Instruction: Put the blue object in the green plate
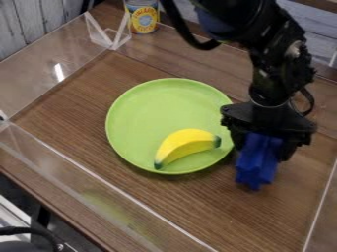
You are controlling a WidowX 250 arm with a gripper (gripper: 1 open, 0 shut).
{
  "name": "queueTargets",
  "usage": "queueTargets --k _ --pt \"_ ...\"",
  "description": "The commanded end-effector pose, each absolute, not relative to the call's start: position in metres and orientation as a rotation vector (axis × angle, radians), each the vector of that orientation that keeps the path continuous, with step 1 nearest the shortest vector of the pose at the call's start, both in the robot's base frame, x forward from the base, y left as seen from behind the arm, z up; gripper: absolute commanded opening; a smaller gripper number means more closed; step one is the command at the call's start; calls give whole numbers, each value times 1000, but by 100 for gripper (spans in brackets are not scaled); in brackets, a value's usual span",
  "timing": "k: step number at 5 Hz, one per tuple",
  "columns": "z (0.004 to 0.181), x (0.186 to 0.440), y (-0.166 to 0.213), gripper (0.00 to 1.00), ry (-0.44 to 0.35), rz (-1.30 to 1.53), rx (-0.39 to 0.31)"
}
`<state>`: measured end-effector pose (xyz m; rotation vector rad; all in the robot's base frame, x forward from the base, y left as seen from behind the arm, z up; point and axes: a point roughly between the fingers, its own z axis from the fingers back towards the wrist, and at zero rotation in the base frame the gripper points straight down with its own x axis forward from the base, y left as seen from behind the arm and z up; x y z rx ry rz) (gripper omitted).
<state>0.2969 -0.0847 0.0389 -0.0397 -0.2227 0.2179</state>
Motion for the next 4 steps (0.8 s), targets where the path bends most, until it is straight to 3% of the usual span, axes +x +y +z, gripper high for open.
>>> queueTargets --k 1,4 --pt "53 307 -82 0 -263 225 -47" --pt "58 307 -77 0 -240 219 -27"
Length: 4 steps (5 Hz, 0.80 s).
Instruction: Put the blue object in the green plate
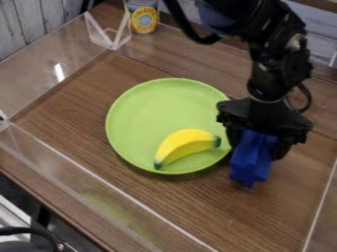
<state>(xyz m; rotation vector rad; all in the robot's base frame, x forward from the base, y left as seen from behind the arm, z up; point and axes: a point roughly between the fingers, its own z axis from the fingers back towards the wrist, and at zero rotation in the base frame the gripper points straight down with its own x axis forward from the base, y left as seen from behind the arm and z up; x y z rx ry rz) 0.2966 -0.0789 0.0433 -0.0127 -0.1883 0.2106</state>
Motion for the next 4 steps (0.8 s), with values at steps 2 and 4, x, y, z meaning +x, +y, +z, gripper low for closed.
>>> queueTargets --k 2,4 --pt "54 307 -74 0 -230 228 -25" --pt "56 307 -71 0 -214 229 -15"
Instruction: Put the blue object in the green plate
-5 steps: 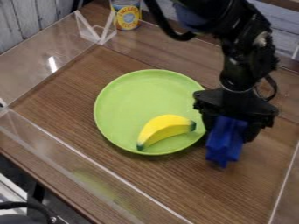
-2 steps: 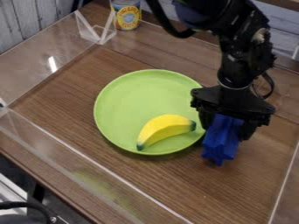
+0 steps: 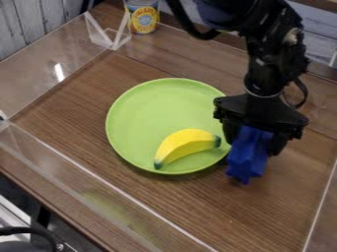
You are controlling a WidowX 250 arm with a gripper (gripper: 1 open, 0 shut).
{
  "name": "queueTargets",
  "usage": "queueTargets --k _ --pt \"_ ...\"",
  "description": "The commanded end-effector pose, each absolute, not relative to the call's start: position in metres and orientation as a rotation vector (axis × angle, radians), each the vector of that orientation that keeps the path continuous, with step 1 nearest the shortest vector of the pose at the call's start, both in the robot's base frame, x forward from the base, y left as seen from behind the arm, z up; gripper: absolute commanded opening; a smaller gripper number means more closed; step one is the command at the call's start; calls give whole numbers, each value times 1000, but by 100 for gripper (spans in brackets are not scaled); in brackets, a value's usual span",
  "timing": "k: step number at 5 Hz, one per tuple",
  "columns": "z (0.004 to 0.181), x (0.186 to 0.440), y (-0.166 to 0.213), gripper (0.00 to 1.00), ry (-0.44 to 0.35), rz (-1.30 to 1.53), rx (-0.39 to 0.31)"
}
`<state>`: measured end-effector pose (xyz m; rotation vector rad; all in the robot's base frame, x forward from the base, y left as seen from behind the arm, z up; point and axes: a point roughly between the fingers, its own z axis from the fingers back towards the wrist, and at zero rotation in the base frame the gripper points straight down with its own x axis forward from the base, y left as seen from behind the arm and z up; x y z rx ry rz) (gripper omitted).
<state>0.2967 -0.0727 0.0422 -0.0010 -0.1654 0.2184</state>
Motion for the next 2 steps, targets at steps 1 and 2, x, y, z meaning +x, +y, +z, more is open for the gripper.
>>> queueTargets --k 1,2 --pt "54 307 -70 0 -208 234 -13" --pt "52 307 -68 0 -201 238 -11"
